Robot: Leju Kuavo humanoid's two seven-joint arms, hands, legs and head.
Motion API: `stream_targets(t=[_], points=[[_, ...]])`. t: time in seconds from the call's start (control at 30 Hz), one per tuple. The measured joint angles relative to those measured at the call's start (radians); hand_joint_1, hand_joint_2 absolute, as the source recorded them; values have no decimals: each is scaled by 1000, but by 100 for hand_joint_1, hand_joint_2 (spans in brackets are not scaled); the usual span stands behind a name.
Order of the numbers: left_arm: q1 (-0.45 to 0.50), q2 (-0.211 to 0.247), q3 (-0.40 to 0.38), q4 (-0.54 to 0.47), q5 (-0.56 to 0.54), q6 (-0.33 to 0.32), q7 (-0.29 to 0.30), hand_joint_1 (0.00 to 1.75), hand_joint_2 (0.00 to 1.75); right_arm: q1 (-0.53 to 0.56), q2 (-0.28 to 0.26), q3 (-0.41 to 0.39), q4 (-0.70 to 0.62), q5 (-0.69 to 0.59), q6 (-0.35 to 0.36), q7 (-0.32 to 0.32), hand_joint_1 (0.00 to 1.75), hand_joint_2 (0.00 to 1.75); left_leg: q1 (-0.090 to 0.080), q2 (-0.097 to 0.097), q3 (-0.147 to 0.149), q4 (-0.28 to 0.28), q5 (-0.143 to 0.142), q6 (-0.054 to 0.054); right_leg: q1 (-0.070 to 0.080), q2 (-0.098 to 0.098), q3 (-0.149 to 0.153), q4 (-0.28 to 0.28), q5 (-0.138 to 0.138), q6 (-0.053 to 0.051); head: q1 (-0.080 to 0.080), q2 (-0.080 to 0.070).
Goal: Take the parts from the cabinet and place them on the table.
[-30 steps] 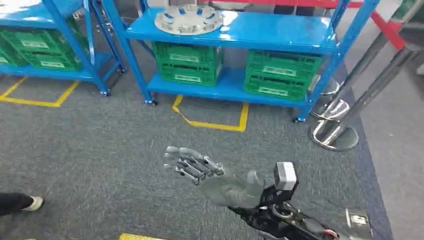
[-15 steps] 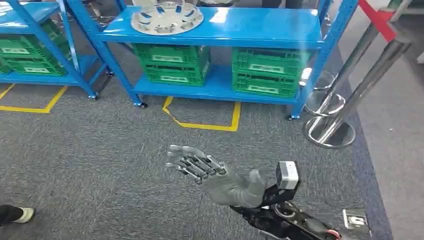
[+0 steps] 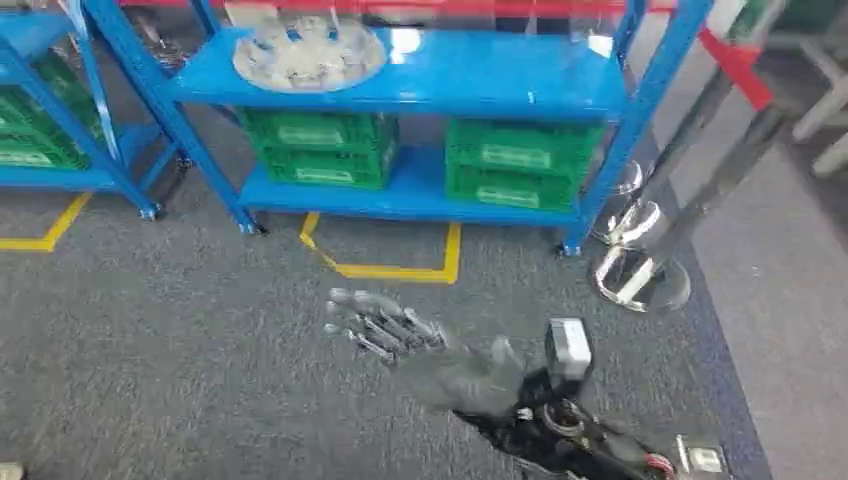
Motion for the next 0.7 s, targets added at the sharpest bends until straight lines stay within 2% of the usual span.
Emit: stream_targets(t=[0.03, 0.07, 0.1, 0.13, 0.17, 0.2, 0.23, 0.27, 0.3, 0.33, 0.37, 0.4, 0.43, 0.47, 0.5, 0.57, 0.6, 0.63, 0.67, 0.7], points=[[-2, 1, 0, 0, 0, 0, 0, 0, 0, 1, 0, 0, 0, 0, -1, 0, 0, 0, 0, 1, 9, 0, -9, 2, -1, -3, -57, 90, -26, 3, 2, 0], [-3, 1, 0, 0, -1, 0, 2, 0, 0, 4, 0, 0, 0, 0, -2, 1, 0, 0, 0, 3, 21, 0, -20, 4, -1, -4, -114, 166, -74, 6, 5, 0], [-2, 0, 0, 0, -1, 0, 2, 0, 0, 7, 0, -1, 0, 0, -2, 0, 0, 0, -1, 3, 33, 0, -31, 4, -1, -5, -154, 205, -121, 6, 11, 0], [-2, 0, 0, 0, -1, 0, 3, 0, 0, 10, 0, -1, 0, 0, -2, 1, 0, 0, -3, 3, 48, 0, -41, 5, -1, -5, -174, 207, -138, 5, 13, 0], [0, 0, 0, 0, -1, 0, 3, 0, 0, 11, 0, -1, 0, 0, -2, 1, 0, 0, -5, 3, 63, 0, -52, 6, 1, -5, -179, 176, -124, 1, 18, 0], [1, 0, 0, 0, -2, 0, 3, 0, 0, 11, 0, -2, 0, 0, -2, 1, 0, 0, -10, 3, 80, 0, -63, 7, 4, -5, -172, 113, -77, -7, 22, 0], [1, -1, 0, 0, -3, 0, 3, 0, 0, 11, 0, -3, 0, 0, -2, 1, 0, 0, -13, 3, 96, -1, -73, 6, 8, -6, -158, 31, 1, -20, 27, 0], [1, -4, 0, 0, -5, 0, 3, 0, 0, 11, 0, -5, 0, 0, -2, 1, 0, 0, -12, 3, 102, -4, -82, 7, 18, -10, -150, -48, 97, -36, 31, 0], [-2, -10, 0, 0, -5, -2, 3, 0, 0, 15, -1, -8, 0, 0, -2, 0, 0, 0, -17, -1, 115, 1, -89, 2, 28, -2, -158, -62, 116, -43, 18, 0], [-6, -10, 0, 0, -6, -2, 3, 0, 0, 15, -1, -8, 0, -1, -3, 1, 0, 0, -16, -3, 112, 0, -94, -3, 28, 3, -150, -73, 101, -47, 23, 0], [-6, -10, 0, 0, -8, -2, 3, 0, 0, 15, -2, -9, -2, 0, -4, 1, 0, 0, -15, -3, 117, 0, -95, -6, 26, 2, -147, -79, 127, -52, 23, 0], [-4, -10, 0, 0, -8, -3, 3, 0, 0, 14, -2, -10, -4, 0, -5, 1, 0, 0, -16, -3, 120, 13, -88, -12, 27, 3, -142, -87, 124, -58, 22, 0], [-4, -4, 0, 1, -10, -2, 3, 0, 0, 14, -2, -10, -7, 0, -5, 1, 0, 0, -21, -4, 119, 17, -93, -16, 16, 5, -112, -97, 129, -62, 26, 0], [-4, -5, 0, 0, -10, -3, 3, 0, 0, 14, -2, -10, -9, 0, -5, 0, 0, 0, -19, -1, 113, 42, -105, -23, 12, 3, -101, -108, 130, -63, 28, 0], [-7, -6, 0, 0, -10, -3, 3, 0, 0, 14, -2, -11, -9, 0, -6, 1, 0, 0, -15, -1, 81, 96, -131, -30, 7, 2, -98, -113, 131, -64, 16, 0], [-9, -8, 0, 0, -10, -5, 3, 0, 0, 15, -2, -11, -9, 0, -6, 2, 0, 0, 0, 0, -13, 242, -194, -45, 0, 0, -98, -113, 125, -62, 11, 0], [-8, -8, 0, 0, -10, -5, 3, 0, 0, 16, -2, -11, -9, 0, -6, 2, 0, 0, 9, 0, -60, 304, -215, -53, -4, 0, -97, -113, 120, -59, 9, 0], [-6, -8, 0, 0, -10, -5, 3, 0, 0, 17, -2, -11, -9, 0, -6, 2, 0, 0, 17, 1, -89, 327, -211, -61, -9, 2, -93, -113, 115, -54, 7, 0], [-4, -8, 0, 0, -10, -5, 3, 0, 0, 18, -2, -11, -9, 0, -6, 2, 0, 0, 25, 1, -92, 297, -173, -69, -14, 4, -85, -113, 108, -48, 5, 0], [-3, -6, 0, 0, -10, -5, 3, 0, 0, 18, -2, -12, -9, 0, -6, 2, 0, 0, 32, 2, -71, 225, -115, -76, -22, 5, -73, -113, 99, -40, 3, 0]])
